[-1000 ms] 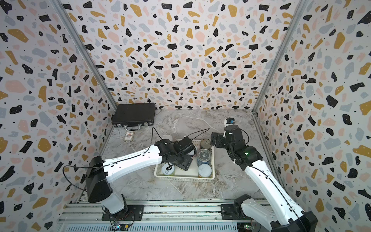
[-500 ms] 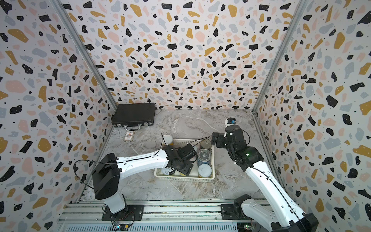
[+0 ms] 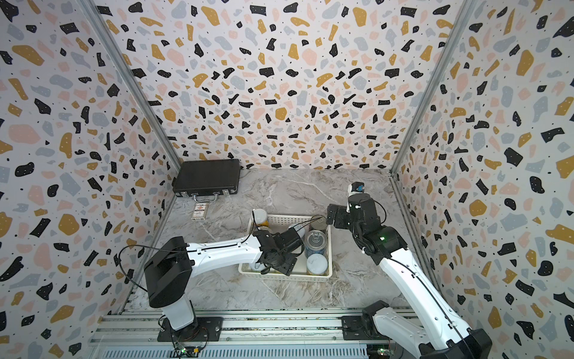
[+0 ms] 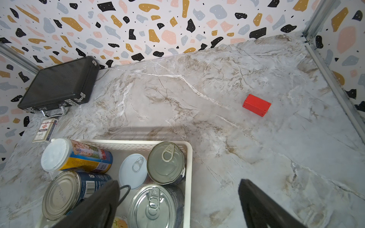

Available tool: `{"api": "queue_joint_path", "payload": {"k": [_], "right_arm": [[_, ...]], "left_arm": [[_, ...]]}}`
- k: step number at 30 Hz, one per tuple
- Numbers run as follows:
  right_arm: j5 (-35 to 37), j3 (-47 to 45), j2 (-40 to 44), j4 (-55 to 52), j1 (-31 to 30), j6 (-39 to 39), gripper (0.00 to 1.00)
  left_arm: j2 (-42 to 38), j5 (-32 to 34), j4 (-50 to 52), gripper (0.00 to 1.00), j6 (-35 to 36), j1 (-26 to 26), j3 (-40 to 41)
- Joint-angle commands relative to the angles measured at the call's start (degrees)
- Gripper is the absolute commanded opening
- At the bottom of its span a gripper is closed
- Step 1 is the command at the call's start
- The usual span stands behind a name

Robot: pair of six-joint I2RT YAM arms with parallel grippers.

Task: Put the canned food in the basket
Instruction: Place the canned food in the basket, then reset both arms

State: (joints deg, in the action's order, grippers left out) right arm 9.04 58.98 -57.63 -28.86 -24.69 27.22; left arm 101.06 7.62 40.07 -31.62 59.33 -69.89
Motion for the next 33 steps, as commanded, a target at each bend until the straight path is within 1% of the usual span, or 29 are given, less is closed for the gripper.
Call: {"api": "queue_joint_path", "payload": {"k": [1, 3, 5, 9, 10, 11, 13, 15, 16, 18, 20, 21, 23, 25, 26, 27, 28, 30, 31, 33], "right_arm": [[3.0, 0.8, -1.1, -0.8, 0.3, 1.3, 1.00], [4.7, 1.1, -1.0, -1.5, 0.3, 1.4, 1.00], [6.0, 0.3, 0.0, -1.3, 0.3, 1.4, 1.00], [6.9, -1.4, 1.2, 0.3, 0.3, 0.8, 1.00], [6.3, -3.1, 1.4, 1.9, 0.3, -0.2, 0.99], [5.9, -5.3, 1.9, 4.6, 0.3, -1.2, 0.98], [6.6, -10.8, 3.6, 11.9, 0.3, -3.0, 0.95], [7.0, -14.9, 5.3, 18.0, 0.3, -6.0, 0.95], [8.4, -16.0, 6.1, 19.7, 0.3, -7.0, 0.96], [11.0, -16.6, 7.0, 20.3, 0.3, -9.1, 0.99], [11.6, -16.7, 7.3, 20.7, 0.3, -12.2, 0.99], [12.5, -17.0, 6.9, 21.2, 0.3, -13.2, 0.99], [15.6, -18.4, 5.8, 22.7, 0.3, -15.0, 0.99], [20.3, -21.7, 3.7, 27.5, 0.3, -16.6, 0.99], [22.0, -23.4, 2.7, 30.3, 0.3, -17.4, 0.99], [23.9, -25.2, 1.1, 33.7, 0.4, -18.8, 0.99], [26.6, -26.4, -0.4, 36.1, 0.4, -19.8, 0.99], [31.9, -28.1, -2.5, 39.1, 0.5, -21.3, 0.99], [33.4, -29.2, -3.1, 40.9, 0.6, -22.2, 0.99], [35.2, -31.5, -3.9, 45.2, 0.9, -24.3, 0.99]], "left_arm": [[0.0, 1.3, 1.0, 0.71, -0.8, 0.0, 0.9], [-0.6, 1.5, 1.1, 0.75, -0.9, 0.0, 1.2], [-1.3, 2.0, 1.6, 0.82, -0.9, 0.0, 1.3], [-3.4, 2.7, 3.0, 0.93, -0.8, 0.0, 0.8], [-4.1, 2.9, 3.3, 0.98, -0.7, 0.0, 0.7], [-4.8, 3.0, 3.7, 1.00, -0.6, 0.0, 0.4], [-6.3, 3.8, 5.5, 1.00, -0.2, 0.0, -0.8], [-8.2, 4.8, 7.1, 1.00, 0.5, 0.0, -2.6], [-9.5, 5.5, 7.9, 1.00, 0.8, 0.0, -3.6], [-13.0, 8.0, 9.1, 1.00, 1.5, 0.0, -5.4], [-17.8, 11.7, 9.0, 1.00, 1.6, 0.0, -6.4], [-20.8, 14.6, 8.5, 1.00, 1.7, 0.0, -6.4], [-27.1, 22.8, 6.9, 1.00, 2.0, 0.0, -5.3], [-34.4, 32.0, 1.8, 1.00, 3.7, -0.1, -1.1], [-37.3, 34.9, -1.8, 0.99, 6.4, -0.2, 1.9], [-40.3, 39.1, -7.1, 1.00, 10.6, -0.1, 5.8], [-43.1, 43.9, -11.4, 1.00, 12.9, -0.2, 10.3], [-47.3, 50.3, -21.7, 0.99, 18.5, -0.3, 20.7], [-49.4, 52.0, -26.9, 0.99, 22.0, -0.6, 25.9], [-52.6, 55.7, -35.2, 0.99, 28.1, -1.4, 33.4]]}}
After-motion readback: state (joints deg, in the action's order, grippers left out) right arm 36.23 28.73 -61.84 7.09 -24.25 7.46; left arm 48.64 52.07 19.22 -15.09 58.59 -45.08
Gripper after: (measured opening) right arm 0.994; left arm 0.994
